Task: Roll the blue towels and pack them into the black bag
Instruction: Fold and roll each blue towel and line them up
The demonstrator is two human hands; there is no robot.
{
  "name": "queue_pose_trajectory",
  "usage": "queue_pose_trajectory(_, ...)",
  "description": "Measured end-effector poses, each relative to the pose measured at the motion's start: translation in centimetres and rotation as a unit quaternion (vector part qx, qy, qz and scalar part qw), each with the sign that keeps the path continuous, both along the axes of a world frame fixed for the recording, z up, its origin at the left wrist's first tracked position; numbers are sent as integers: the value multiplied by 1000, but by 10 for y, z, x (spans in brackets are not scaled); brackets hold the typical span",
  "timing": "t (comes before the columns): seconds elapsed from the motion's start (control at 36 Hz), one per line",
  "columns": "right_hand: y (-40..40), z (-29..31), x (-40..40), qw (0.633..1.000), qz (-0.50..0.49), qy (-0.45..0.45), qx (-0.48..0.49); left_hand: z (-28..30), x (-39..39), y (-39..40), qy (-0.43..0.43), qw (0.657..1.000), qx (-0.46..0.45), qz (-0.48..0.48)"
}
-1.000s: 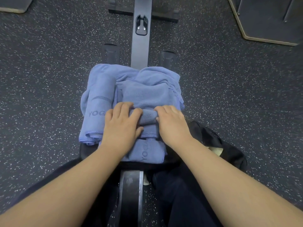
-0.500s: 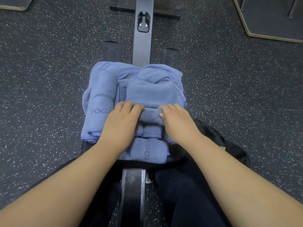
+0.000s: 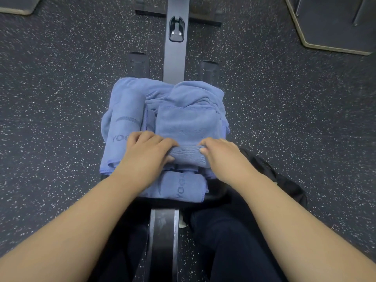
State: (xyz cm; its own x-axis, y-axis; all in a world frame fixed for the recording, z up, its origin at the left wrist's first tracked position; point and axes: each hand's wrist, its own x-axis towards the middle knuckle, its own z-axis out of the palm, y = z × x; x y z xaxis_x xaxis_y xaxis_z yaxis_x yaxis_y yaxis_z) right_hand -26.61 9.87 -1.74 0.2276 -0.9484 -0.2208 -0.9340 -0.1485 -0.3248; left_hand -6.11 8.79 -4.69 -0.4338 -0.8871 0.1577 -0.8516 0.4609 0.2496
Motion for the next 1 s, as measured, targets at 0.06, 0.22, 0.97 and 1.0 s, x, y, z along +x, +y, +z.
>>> queue_pose_trajectory(0.06,0,-1,0,1000,-13,-6,6,-2,-1,0,3,1000,-14,1)
queue_pose_trajectory(0.22,-2,-2,4,993,-60,-27,-98,-9,-8,-1,21,997,-47,53)
queue_pose_trajectory(0.97,-2,-24,20,983,-1,66,-170,-2,-21,2,12,996,-10,85)
queue_pose_trajectory(1.0,-3,-25,21,983,-5,67,-169,-3,-22,2,9,996,-7,85)
